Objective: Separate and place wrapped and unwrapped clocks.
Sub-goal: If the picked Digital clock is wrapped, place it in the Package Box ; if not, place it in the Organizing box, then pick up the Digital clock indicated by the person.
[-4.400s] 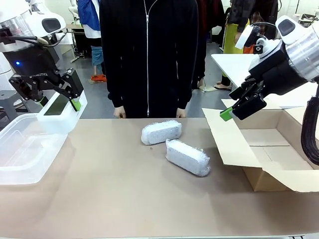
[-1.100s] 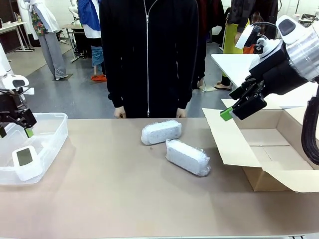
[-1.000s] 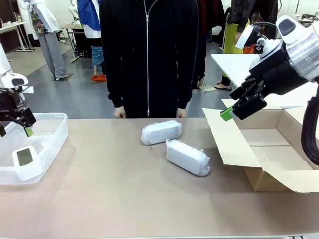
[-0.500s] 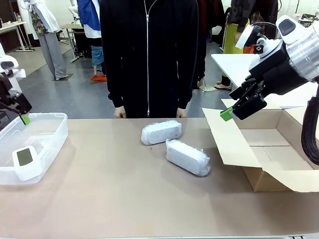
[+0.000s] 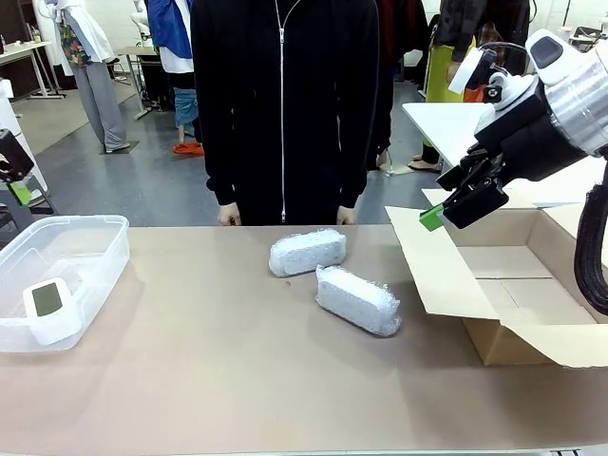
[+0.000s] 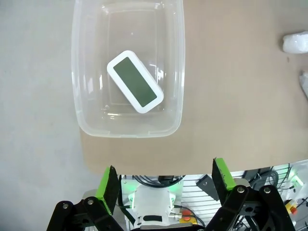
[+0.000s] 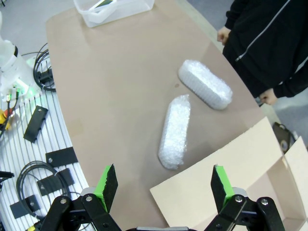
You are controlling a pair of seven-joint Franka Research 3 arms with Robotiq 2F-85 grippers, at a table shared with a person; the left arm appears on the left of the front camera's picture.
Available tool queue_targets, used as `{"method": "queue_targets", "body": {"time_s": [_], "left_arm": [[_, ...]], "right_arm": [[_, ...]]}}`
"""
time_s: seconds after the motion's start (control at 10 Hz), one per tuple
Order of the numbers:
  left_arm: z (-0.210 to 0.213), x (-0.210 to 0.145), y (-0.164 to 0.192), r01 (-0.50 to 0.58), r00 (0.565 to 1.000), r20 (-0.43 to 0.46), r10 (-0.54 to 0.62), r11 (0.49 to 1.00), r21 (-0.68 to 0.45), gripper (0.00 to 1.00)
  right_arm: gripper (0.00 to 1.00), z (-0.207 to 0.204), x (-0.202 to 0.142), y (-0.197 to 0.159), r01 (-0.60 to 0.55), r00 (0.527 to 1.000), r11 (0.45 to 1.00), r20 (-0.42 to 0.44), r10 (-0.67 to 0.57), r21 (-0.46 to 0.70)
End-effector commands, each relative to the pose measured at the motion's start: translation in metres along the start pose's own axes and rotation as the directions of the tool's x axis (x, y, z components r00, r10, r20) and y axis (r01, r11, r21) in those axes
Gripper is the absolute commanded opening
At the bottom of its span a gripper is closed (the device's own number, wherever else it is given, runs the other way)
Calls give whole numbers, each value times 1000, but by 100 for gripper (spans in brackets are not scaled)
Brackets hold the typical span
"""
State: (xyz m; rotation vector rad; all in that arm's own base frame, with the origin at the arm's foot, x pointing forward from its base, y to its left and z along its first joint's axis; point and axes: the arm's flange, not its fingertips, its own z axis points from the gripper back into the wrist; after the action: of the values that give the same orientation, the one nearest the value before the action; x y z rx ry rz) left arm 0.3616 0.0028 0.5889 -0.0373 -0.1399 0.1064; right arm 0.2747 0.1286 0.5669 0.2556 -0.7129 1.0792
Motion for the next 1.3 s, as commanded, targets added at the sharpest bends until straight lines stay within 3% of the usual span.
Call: {"method": "queue_targets", "body": {"time_s": [0.0, 0.2, 0.3, 1.2], "left_arm": [[1, 3, 4, -1, 1000, -29, 2, 998, 58, 100], [-8, 9, 7, -21, 998, -62, 24, 999, 46, 100], [-2, 0, 3, 3, 1000, -19, -3, 1000, 24, 100], [-2, 0, 3, 3, 1000, -19, -3, 1000, 24, 100]], "right_arm": [[100, -1, -1, 0, 1, 1000, 1000, 4, -1, 15], [100, -1, -1, 0, 1, 1000, 1000, 4, -1, 15], [100, -1, -1, 0, 1, 1000, 1000, 4, -1, 15], [100, -1, -1, 0, 1, 1000, 1000, 4, -1, 15]]}}
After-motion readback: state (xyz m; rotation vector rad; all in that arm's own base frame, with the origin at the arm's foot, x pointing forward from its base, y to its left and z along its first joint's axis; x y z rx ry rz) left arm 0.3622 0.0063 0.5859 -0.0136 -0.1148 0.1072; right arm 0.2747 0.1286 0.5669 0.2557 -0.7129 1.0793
